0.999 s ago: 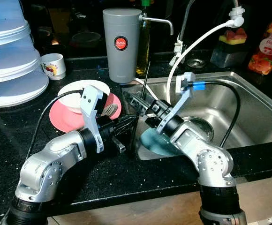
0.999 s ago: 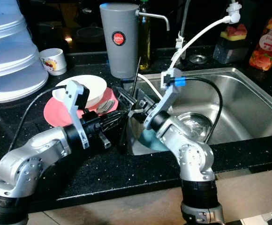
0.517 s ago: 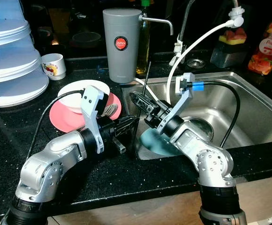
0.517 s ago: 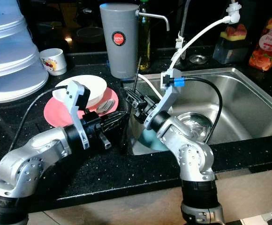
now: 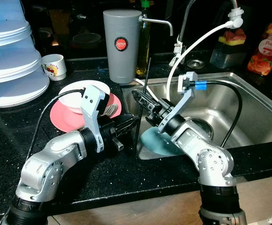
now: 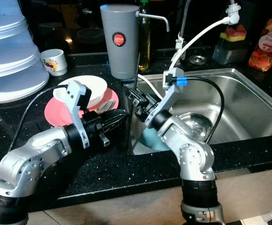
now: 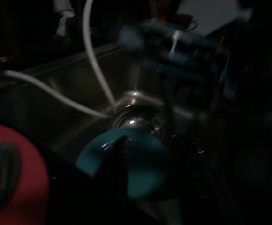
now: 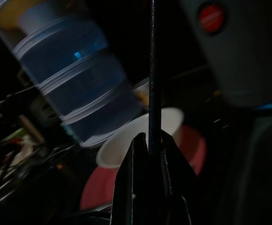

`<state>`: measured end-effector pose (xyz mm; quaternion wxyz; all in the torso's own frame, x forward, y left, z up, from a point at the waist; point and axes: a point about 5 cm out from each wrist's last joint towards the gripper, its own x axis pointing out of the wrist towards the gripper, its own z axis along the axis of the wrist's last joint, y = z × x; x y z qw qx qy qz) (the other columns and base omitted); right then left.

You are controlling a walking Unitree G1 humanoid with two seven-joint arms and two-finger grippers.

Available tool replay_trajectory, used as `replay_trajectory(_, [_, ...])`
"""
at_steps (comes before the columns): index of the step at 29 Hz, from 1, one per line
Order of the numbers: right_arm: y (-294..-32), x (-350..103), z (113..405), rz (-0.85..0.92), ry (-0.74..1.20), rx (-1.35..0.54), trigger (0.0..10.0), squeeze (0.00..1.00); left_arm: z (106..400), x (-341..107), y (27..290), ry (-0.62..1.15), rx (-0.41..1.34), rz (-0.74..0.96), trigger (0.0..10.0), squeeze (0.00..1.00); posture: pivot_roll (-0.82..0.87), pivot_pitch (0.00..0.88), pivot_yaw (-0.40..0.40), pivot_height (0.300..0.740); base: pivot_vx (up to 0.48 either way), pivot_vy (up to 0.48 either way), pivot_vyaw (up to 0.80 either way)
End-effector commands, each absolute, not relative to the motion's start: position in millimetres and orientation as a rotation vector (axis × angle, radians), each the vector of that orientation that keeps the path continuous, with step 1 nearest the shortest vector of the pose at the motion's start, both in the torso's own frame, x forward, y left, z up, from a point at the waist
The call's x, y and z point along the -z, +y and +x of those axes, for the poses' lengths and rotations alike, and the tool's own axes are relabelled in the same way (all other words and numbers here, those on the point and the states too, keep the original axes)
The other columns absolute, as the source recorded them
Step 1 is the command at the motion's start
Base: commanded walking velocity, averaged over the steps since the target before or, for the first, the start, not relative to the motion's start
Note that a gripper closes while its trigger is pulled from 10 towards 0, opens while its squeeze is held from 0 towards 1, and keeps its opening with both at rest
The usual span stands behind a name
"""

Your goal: Kitchen organization

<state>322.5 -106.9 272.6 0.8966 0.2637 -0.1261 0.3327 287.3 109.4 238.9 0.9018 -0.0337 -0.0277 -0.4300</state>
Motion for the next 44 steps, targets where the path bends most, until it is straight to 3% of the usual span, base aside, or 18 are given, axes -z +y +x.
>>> replay_trajectory(1, [-115, -276, 327, 0.547, -0.285, -0.649, 0.0, 0.0, 290, -241, 110, -0.069, 0.871, -0.059, 10.0, 0.0, 0.03, 0.042, 0.037, 0.74, 0.0, 0.0, 0.0])
replay_trajectory(9, [-150, -289, 340, 0.536, -0.393, -0.451, 0.0, 0.0, 290, -245, 107, -0.112, 0.87, -0.076, 10.0, 0.0, 0.03, 0.046, 0.036, 0.74, 0.0, 0.0, 0.0])
replay_trajectory(11, [-157, -291, 342, 0.471, -0.432, -0.375, 0.0, 0.0, 292, -241, 103, -0.112, 0.859, -0.005, 10.0, 0.0, 0.03, 0.046, 0.037, 0.74, 0.0, 0.0, 0.0])
replay_trajectory(14, [-153, -271, 348, 0.345, -0.403, -0.297, 0.0, 0.0, 292, -225, 85, -0.077, 0.903, 0.16, 10.0, 0.0, 0.02, 0.047, 0.042, 0.74, 0.0, 0.0, 0.0])
replay_trajectory(17, [-139, -238, 353, 0.179, -0.304, -0.287, 0.0, 0.0, 298, -221, 75, -0.095, 0.893, 0.194, 10.0, 0.0, 0.02, 0.049, 0.045, 0.74, 0.0, 0.0, 0.0])
replay_trajectory(27, [-120, -165, 358, 0.03, -0.076, -0.296, 0.0, 0.0, 313, -224, 69, -0.141, 0.873, 0.203, 10.0, 0.0, 0.01, 0.048, 0.049, 0.74, 0.0, 0.0, 0.0])
replay_trajectory(28, [-120, -159, 359, 0.021, -0.047, -0.291, 2.3, 0.0, 314, -224, 69, -0.141, 0.872, 0.203, 10.0, 0.0, 0.02, 0.049, 0.048, 0.74, 0.0, 0.0, 0.0])
replay_trajectory(29, [-120, -159, 359, 0.021, -0.047, -0.291, 2.3, 0.0, 314, -224, 69, -0.141, 0.872, 0.203, 10.0, 0.0, 0.02, 0.049, 0.048, 0.74, 0.0, 0.0, 0.0])
replay_trajectory(31, [-121, -147, 359, -0.005, 0.009, -0.275, 4.8, 0.0, 315, -224, 70, -0.14, 0.873, 0.198, 10.0, 0.0, 0.02, 0.049, 0.048, 0.74, 0.0, 0.0, 0.0])
replay_trajectory(32, [-121, -147, 359, -0.005, 0.009, -0.275, 4.8, 0.0, 315, -224, 70, -0.14, 0.873, 0.198, 10.0, 0.0, 0.02, 0.049, 0.048, 0.74, 0.0, 0.0, 0.0])
replay_trajectory(33, [-122, -143, 360, -0.017, 0.025, -0.268, 10.0, 0.0, 316, -224, 70, -0.143, 0.875, 0.195, 10.0, 0.0, 0.02, 0.049, 0.048, 0.74, 0.0, 0.0, 0.0])
replay_trajectory(42, [-128, -141, 365, -0.032, 0.039, -0.235, 10.0, 0.0, 317, -222, 71, -0.149, 0.894, 0.197, 10.0, 0.0, 0.02, 0.043, 0.047, 0.74, 0.0, 0.0, 0.0])
replay_trajectory(43, [-128, -142, 366, -0.024, 0.034, -0.234, 10.0, 1.0, 317, -222, 71, -0.15, 0.897, 0.199, 10.0, 0.0, 0.02, 0.041, 0.046, 0.74, 0.0, 0.0, 0.0])
replay_trajectory(44, [-128, -142, 366, -0.022, 0.033, -0.234, 10.0, 1.0, 318, -221, 71, -0.15, 0.897, 0.201, 10.0, 0.0, 0.02, 0.039, 0.046, 0.74, 0.0, 0.0, 0.0])
